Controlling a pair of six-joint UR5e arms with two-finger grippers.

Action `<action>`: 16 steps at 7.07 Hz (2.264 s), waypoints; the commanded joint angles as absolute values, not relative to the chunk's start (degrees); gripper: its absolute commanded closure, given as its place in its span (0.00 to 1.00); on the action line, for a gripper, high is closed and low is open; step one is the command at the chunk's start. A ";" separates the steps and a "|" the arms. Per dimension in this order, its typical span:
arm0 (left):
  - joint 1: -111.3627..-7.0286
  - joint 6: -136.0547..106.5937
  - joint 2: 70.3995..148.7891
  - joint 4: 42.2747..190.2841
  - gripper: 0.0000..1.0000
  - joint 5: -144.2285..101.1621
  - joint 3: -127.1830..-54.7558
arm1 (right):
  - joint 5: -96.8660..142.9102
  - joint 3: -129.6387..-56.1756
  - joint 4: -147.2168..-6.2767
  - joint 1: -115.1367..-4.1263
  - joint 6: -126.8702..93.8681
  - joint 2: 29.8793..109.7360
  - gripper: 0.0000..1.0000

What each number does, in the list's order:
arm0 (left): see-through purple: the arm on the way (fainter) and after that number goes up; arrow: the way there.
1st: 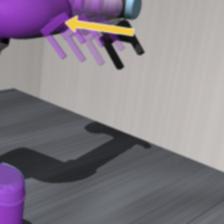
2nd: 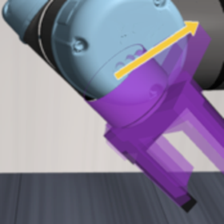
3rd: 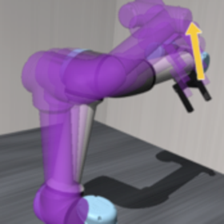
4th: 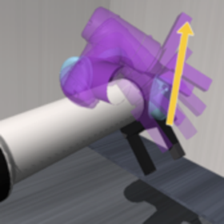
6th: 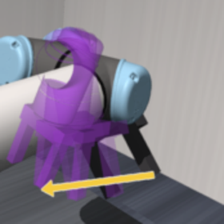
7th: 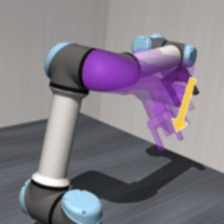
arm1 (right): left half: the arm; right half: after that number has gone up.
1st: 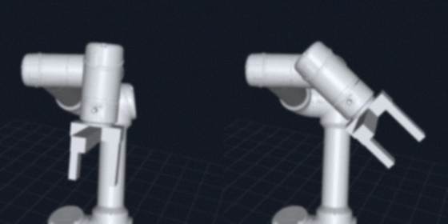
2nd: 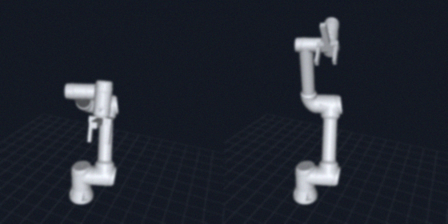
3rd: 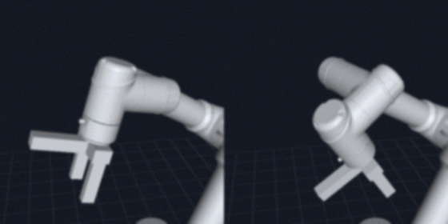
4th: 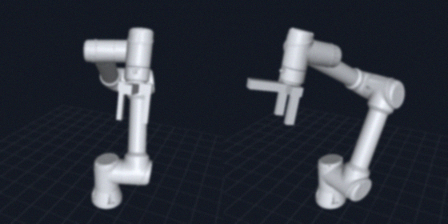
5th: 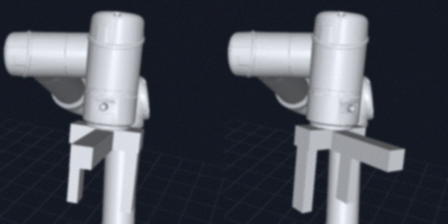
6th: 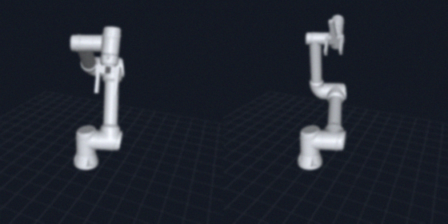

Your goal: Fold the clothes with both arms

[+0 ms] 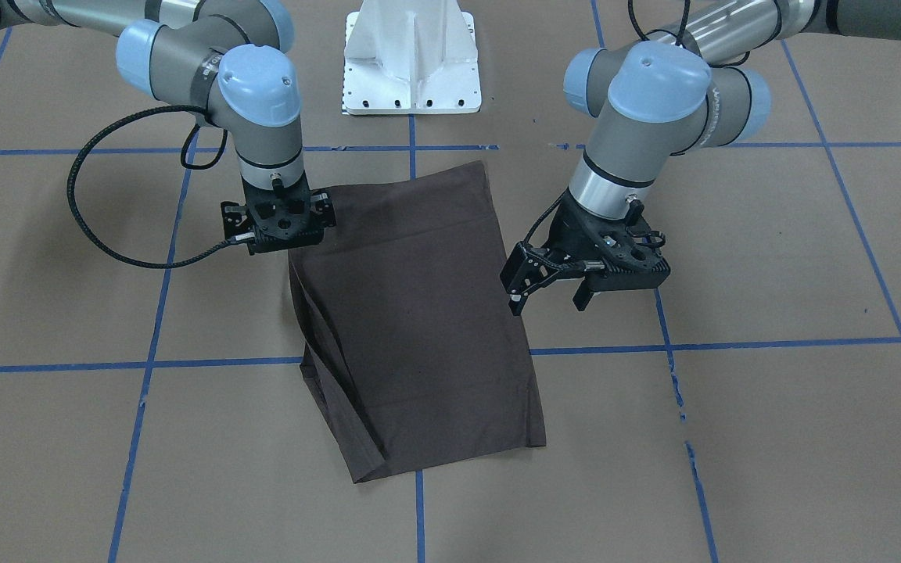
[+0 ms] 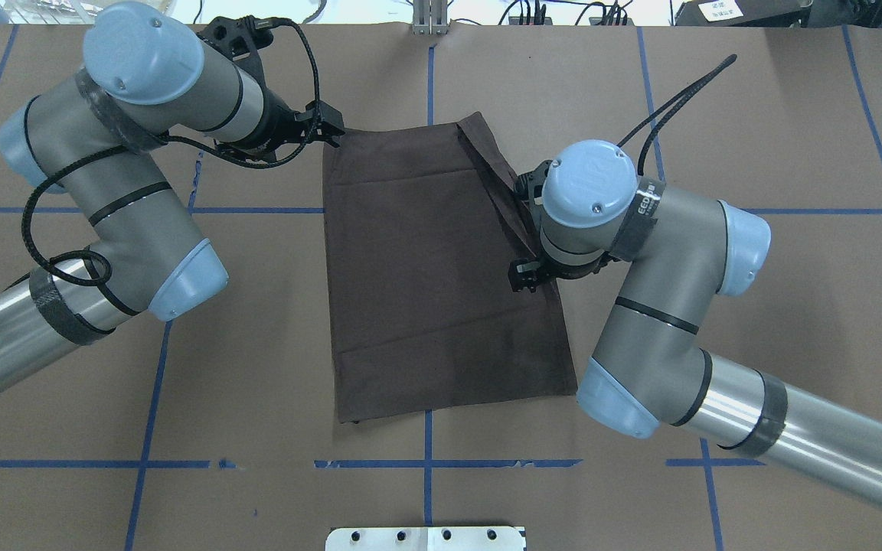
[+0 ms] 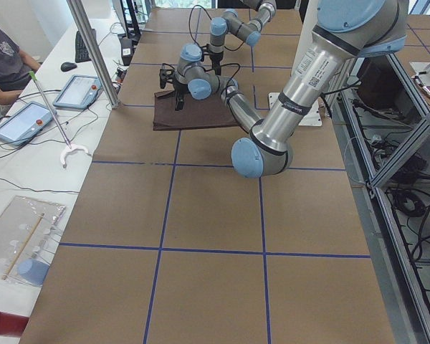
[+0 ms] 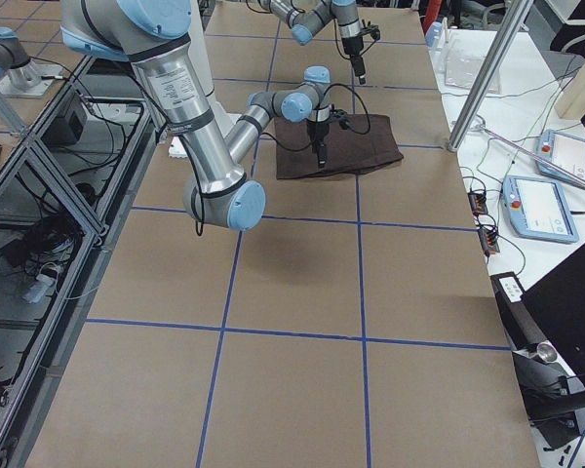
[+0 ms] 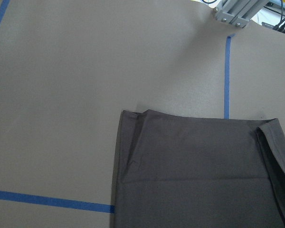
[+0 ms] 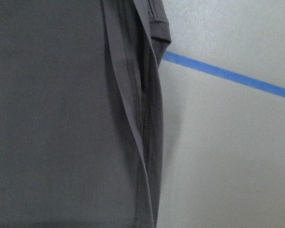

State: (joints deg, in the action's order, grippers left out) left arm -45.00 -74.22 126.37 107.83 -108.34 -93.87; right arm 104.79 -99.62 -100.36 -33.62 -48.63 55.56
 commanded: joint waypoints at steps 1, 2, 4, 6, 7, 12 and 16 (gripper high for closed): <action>-45.09 -73.83 126.39 107.75 0.00 -108.46 -93.96 | 105.21 -90.42 -95.93 -35.15 -47.82 49.43 0.00; -45.09 -73.74 126.39 107.84 0.00 -108.46 -93.87 | 105.21 -84.52 -92.58 -35.77 -47.81 46.70 0.00; -45.09 -73.65 126.12 108.02 0.00 -108.37 -93.60 | 105.55 -78.85 -91.58 -36.12 -47.72 43.95 0.00; -45.09 -73.74 126.12 108.10 0.00 -108.37 -93.43 | 105.91 -76.65 -91.58 -36.56 -47.55 43.86 0.00; -45.00 -73.83 126.30 108.11 0.00 -108.37 -93.43 | 105.91 -75.42 -91.50 -37.17 -46.68 43.86 0.00; -45.00 -74.00 126.47 108.28 0.00 -108.37 -93.69 | 105.91 -73.74 -91.49 -39.10 -44.83 44.38 0.00; -44.91 -74.27 126.83 108.37 0.00 -108.37 -93.95 | 106.08 -72.95 -91.41 -42.88 -40.09 47.19 0.00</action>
State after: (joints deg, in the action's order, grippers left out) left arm -44.97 -74.19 126.74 108.36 -108.37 -93.88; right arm 105.95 -73.00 -91.44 -41.57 -41.46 46.09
